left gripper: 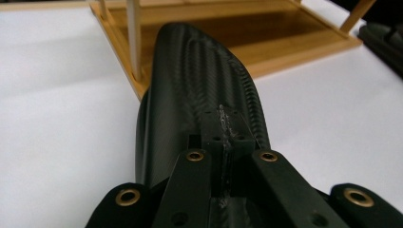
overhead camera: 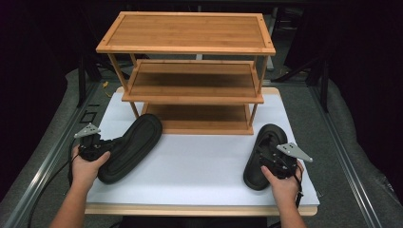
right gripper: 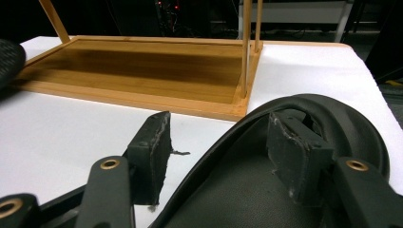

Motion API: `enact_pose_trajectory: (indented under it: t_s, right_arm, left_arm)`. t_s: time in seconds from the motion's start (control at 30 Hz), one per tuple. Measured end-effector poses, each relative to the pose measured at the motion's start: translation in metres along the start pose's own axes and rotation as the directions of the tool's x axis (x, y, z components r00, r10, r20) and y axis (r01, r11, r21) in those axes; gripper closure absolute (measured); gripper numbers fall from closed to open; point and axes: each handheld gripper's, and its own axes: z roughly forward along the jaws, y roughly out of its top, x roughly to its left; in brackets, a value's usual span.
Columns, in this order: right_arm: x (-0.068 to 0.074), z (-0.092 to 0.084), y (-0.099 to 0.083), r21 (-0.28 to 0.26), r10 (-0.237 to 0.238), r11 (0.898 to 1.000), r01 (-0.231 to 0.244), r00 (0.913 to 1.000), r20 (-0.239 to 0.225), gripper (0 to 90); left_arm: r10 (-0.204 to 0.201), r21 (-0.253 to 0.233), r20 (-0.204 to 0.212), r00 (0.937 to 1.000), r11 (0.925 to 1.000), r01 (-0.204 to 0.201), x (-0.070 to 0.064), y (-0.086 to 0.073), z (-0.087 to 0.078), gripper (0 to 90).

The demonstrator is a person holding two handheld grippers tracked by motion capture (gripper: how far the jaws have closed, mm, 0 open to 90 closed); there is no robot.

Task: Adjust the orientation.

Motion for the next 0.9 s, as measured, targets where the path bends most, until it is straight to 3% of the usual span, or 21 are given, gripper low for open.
enact_pose_trajectory:
  t_s: [0.17,0.27,0.4,0.43,0.5,0.7,0.8,0.9]
  right_arm:
    - [0.0,0.0,0.0,0.003,0.001,1.0,-0.001,1.0,-0.003,40.9]
    - [0.0,0.0,0.0,0.01,-0.002,1.0,0.002,1.0,-0.003,40.9]
    - [0.0,0.0,0.0,0.01,-0.002,1.0,0.002,1.0,0.0,40.9]
    - [0.0,0.0,0.0,0.01,-0.002,1.0,0.002,1.0,0.0,40.9]
    - [0.0,0.001,0.0,0.006,0.003,1.0,-0.003,1.0,-0.004,40.9]
    - [0.0,0.001,-0.001,0.018,0.006,1.0,-0.006,1.0,-0.008,40.8]
    - [0.0,0.001,-0.001,0.018,0.006,1.0,-0.006,0.9999,-0.009,40.9]
    - [0.0,0.001,-0.001,0.002,0.011,1.0,-0.011,0.9999,-0.008,40.8]
  left_arm:
    - [-0.03,0.022,-0.046,0.9985,0.9993,0.031,0.011,0.0,0.002,87.7]
    - [-0.07,0.026,-0.06,0.9957,0.9971,0.072,0.021,-0.005,0.006,78.8]
    - [-0.114,0.053,-0.044,0.9925,0.9918,0.116,0.027,-0.009,0.011,60.7]
    - [-0.117,0.054,-0.047,0.992,0.9914,0.119,0.028,-0.011,0.012,60.7]
    - [-0.137,0.077,-0.019,0.9904,0.9874,0.138,0.033,-0.014,0.016,50.6]
    - [-0.146,0.068,-0.002,0.9893,0.987,0.146,0.034,-0.014,0.017,48.3]
    - [-0.151,0.093,-0.025,0.9883,0.9839,0.152,0.038,-0.015,0.018,47.8]
    - [-0.171,0.108,0.016,0.9851,0.9798,0.168,0.04,-0.017,0.02,44.8]
